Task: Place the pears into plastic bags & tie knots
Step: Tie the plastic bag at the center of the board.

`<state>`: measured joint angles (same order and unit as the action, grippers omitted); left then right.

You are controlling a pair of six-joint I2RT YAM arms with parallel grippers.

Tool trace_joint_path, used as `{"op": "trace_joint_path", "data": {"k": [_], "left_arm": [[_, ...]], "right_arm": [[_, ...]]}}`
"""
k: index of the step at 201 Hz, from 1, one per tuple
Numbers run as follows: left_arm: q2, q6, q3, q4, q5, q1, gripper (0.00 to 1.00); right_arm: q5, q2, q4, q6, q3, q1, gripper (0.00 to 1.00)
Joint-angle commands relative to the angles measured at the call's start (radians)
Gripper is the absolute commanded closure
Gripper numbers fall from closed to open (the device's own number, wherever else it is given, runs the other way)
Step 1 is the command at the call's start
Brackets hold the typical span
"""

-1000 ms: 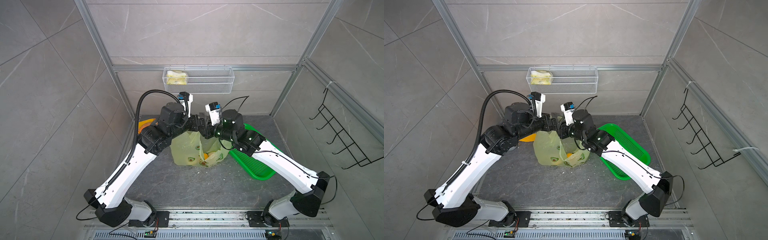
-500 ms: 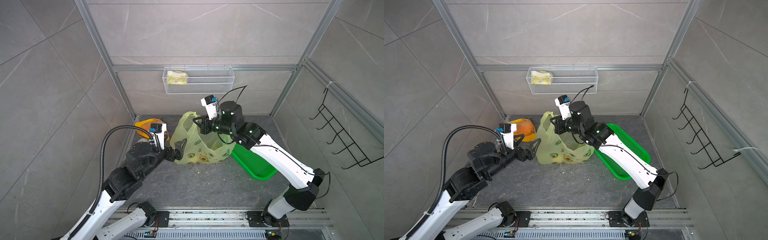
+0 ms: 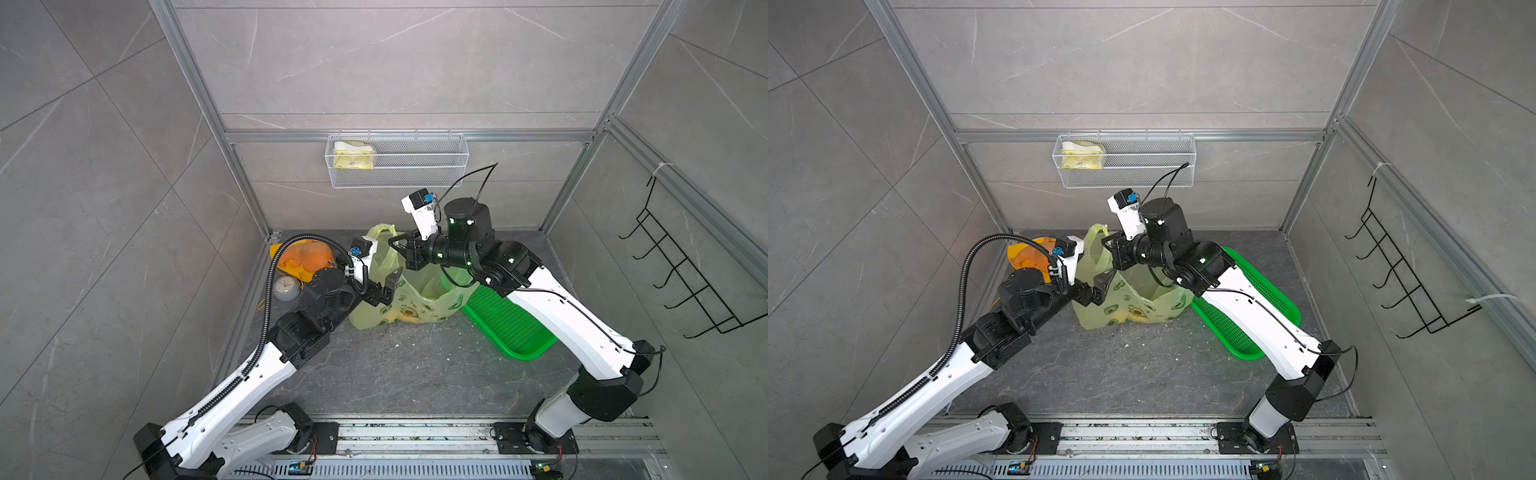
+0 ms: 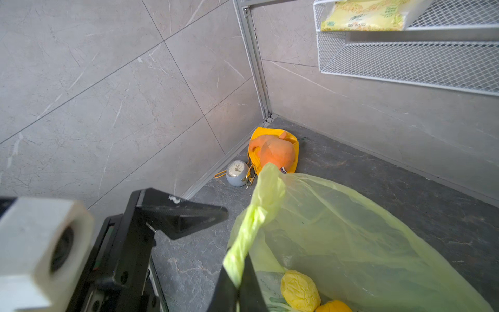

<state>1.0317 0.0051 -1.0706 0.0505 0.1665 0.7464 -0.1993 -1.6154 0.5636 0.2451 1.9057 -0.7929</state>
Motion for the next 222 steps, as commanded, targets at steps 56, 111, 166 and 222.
{"op": "trace_joint_path", "data": {"k": [56,111,166,222], "left_arm": [[0.2,0.095,-0.09,-0.208,-0.047,-0.076,0.01],[0.096,-0.119,0.114,-0.306,-0.165,-0.085,0.9],[0.054,-0.155,0.08,-0.256,-0.231,-0.087,1.0],[0.077,-0.163,0.053,-0.247,-0.278,-0.087,1.0]], "right_arm": [[-0.035,0.015,0.02,-0.025,0.034,-0.002,1.0],[-0.114,-0.004,-0.052,0.068,0.05,0.063,0.99],[-0.137,0.138,-0.167,0.072,-0.158,0.114,0.37],[-0.196,0.133,-0.197,0.091,-0.177,0.117,0.14]]}}
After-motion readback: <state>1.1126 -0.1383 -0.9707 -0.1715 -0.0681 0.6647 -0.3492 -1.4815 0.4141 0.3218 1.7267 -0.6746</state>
